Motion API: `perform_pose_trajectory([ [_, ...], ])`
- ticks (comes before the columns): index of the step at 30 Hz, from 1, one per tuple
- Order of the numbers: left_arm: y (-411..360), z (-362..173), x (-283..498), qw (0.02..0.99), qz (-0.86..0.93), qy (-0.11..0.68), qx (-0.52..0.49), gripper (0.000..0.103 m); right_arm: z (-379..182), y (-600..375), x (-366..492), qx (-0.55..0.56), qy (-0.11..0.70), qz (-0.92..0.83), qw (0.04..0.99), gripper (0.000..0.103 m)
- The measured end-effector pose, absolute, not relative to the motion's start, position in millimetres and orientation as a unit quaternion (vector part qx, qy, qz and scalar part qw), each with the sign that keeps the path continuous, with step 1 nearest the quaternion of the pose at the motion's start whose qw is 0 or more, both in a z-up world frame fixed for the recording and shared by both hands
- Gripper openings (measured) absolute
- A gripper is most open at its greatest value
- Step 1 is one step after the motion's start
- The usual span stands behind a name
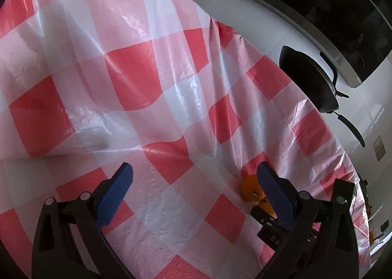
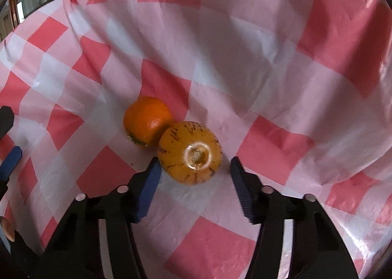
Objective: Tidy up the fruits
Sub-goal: 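Grasp the yellow striped fruit with the right tool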
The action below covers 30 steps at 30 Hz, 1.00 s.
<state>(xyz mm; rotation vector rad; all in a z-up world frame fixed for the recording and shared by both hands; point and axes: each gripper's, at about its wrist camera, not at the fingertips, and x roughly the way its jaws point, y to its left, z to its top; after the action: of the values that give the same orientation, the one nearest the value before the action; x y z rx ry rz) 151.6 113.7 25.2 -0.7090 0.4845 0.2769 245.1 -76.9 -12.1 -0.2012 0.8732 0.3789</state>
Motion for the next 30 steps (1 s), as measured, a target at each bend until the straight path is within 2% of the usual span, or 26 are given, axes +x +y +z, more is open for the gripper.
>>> perform_pose_trajectory([
  [2, 113.5, 25.5, 151.9, 0.9, 0.134, 0.236, -0.341, 0.101, -10.8, -79.5, 242.3, -0.085, 0.416, 0.191, 0.885, 0.044],
  [11, 99.1, 27.7, 161.9, 0.91, 0.096, 0.264, -0.304, 0.101, 6.2, -141.8, 170.9, 0.07, 0.357, 0.196, 0.911, 0.044],
  [15, 85.6, 29.4, 165.7, 0.918, 0.076, 0.273, -0.277, 0.101, 12.6, -168.5, 145.8, 0.085, 0.333, 0.192, 0.919, 0.044],
  [23, 49.5, 34.0, 191.4, 0.935, 0.045, 0.292, -0.196, 0.101, 6.9, -181.3, 165.0, 0.158, 0.337, 0.203, 0.906, 0.044],
  [30, 29.6, 23.1, 260.0, 0.913, 0.042, 0.376, -0.155, 0.101, 3.0, -179.4, 170.2, 0.167, 0.347, 0.199, 0.901, 0.044],
])
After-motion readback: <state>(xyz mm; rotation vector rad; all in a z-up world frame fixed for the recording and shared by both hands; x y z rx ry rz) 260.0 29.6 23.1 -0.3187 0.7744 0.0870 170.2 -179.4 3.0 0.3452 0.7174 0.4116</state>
